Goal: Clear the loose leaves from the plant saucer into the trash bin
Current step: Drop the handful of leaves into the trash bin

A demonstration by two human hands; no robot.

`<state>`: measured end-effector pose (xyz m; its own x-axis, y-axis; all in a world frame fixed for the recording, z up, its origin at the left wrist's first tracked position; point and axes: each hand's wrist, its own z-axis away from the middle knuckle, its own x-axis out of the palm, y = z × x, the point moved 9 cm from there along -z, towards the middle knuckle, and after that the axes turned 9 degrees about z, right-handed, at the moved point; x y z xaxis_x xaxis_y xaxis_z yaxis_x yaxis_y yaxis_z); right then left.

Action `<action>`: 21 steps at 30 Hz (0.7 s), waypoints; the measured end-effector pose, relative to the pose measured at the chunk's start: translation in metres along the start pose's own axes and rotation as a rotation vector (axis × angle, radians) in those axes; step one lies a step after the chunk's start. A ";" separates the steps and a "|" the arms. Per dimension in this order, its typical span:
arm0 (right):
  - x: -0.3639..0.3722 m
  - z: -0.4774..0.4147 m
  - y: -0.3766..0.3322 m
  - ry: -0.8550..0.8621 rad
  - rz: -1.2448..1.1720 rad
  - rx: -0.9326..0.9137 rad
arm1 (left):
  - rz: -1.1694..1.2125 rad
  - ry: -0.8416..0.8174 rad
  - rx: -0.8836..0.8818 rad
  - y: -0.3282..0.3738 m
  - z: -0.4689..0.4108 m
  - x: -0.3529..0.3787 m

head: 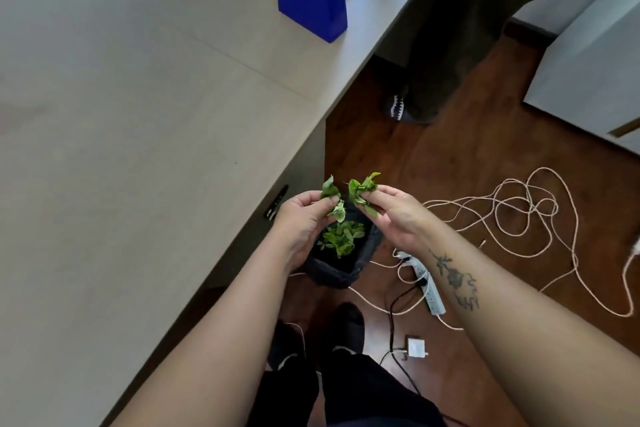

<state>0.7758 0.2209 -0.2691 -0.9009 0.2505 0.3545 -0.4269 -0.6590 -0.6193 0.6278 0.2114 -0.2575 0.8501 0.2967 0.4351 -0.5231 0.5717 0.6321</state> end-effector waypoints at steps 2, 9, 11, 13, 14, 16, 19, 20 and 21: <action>-0.017 -0.012 0.015 0.024 0.004 0.015 | -0.026 0.036 -0.010 -0.020 -0.015 -0.010; -0.070 -0.076 0.078 0.148 0.030 0.051 | -0.150 0.165 -0.055 -0.095 -0.083 -0.056; -0.084 -0.093 0.099 0.196 0.081 0.065 | -0.199 0.179 -0.054 -0.114 -0.103 -0.066; -0.097 -0.112 0.122 0.223 0.141 0.078 | -0.228 0.165 -0.057 -0.137 -0.125 -0.074; -0.103 -0.122 0.132 0.234 0.169 0.083 | -0.225 0.157 -0.061 -0.146 -0.134 -0.077; -0.114 -0.144 0.152 0.245 0.209 0.093 | -0.220 0.140 -0.070 -0.165 -0.154 -0.083; -0.123 -0.167 0.173 0.214 0.300 0.130 | -0.343 0.096 -0.179 -0.189 -0.172 -0.088; -0.126 -0.172 0.180 0.209 0.336 0.158 | -0.417 0.080 -0.259 -0.198 -0.175 -0.092; -0.131 -0.176 0.186 0.222 0.369 0.189 | -0.480 0.082 -0.337 -0.205 -0.176 -0.098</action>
<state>0.8010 0.1900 -0.5538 -0.9936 0.1069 -0.0368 -0.0713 -0.8449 -0.5302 0.6622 0.1997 -0.5426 0.9958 -0.0043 0.0909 -0.0421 0.8639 0.5019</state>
